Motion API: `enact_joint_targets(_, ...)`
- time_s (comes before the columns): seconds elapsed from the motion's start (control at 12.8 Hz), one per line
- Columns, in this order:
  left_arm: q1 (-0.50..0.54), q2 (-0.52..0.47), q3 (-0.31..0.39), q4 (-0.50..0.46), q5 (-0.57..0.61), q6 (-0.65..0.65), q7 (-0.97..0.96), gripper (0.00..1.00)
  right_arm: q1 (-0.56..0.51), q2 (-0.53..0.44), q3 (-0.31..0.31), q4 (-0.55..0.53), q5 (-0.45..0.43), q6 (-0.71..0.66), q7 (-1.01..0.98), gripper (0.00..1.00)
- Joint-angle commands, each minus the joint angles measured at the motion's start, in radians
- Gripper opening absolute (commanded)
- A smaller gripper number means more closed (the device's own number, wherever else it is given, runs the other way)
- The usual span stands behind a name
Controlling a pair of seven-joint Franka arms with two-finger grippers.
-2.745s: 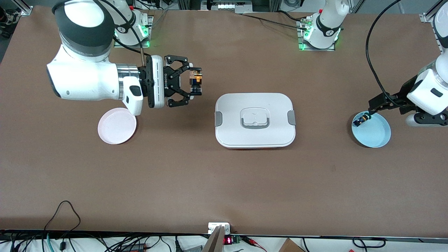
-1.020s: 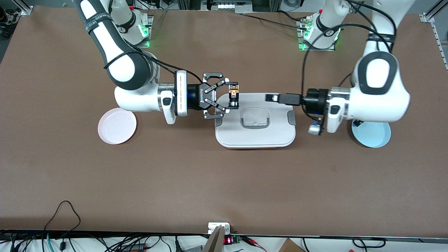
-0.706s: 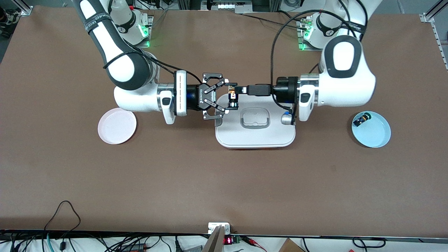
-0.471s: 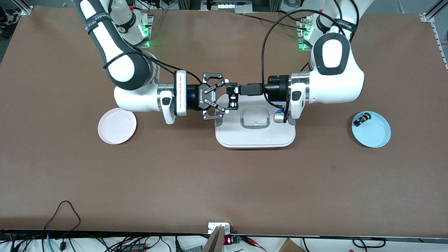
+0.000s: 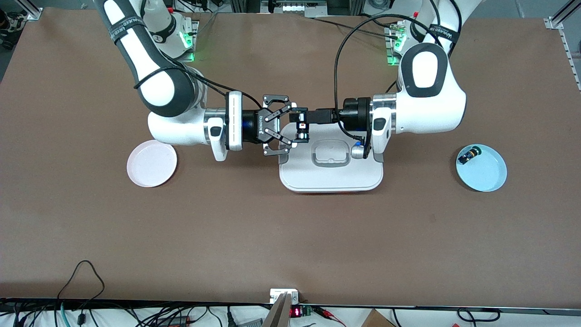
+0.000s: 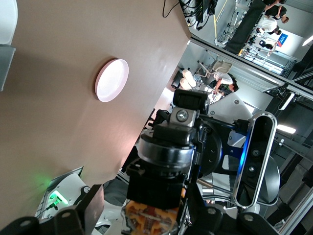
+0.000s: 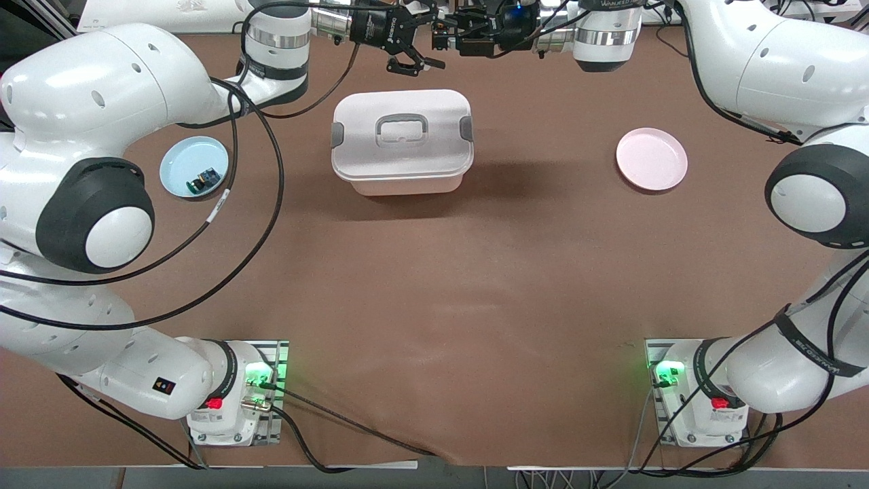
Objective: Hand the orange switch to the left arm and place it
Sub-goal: 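Hold the switch with the left gripper and open the right gripper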
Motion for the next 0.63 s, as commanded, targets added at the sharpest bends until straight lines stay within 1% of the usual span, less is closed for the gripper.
enact_joint_targets(0.0,0.015,-0.009,-0.005,-0.011,-0.027,0.007,0.000,0.77,0.005,-0.016,0.004,-0.009,0.017,0.025,-0.028,0.09)
enact_joint_targets(0.08,0.021,-0.009,-0.005,-0.011,-0.027,0.005,-0.001,0.77,0.005,-0.016,0.004,-0.009,0.017,0.027,-0.026,0.09)
enact_joint_targets(0.24,0.035,-0.007,-0.003,-0.011,-0.071,0.002,0.000,0.77,0.005,-0.016,0.004,-0.009,0.019,0.031,-0.026,0.09)
enact_joint_targets(0.39,0.037,-0.006,-0.003,-0.011,-0.075,0.004,0.003,0.77,0.006,-0.016,0.004,-0.009,0.019,0.031,-0.026,0.09)
enact_joint_targets(0.55,0.035,-0.006,-0.003,-0.009,-0.075,0.008,0.015,0.62,0.007,-0.016,0.004,-0.009,0.019,0.033,-0.026,0.09)
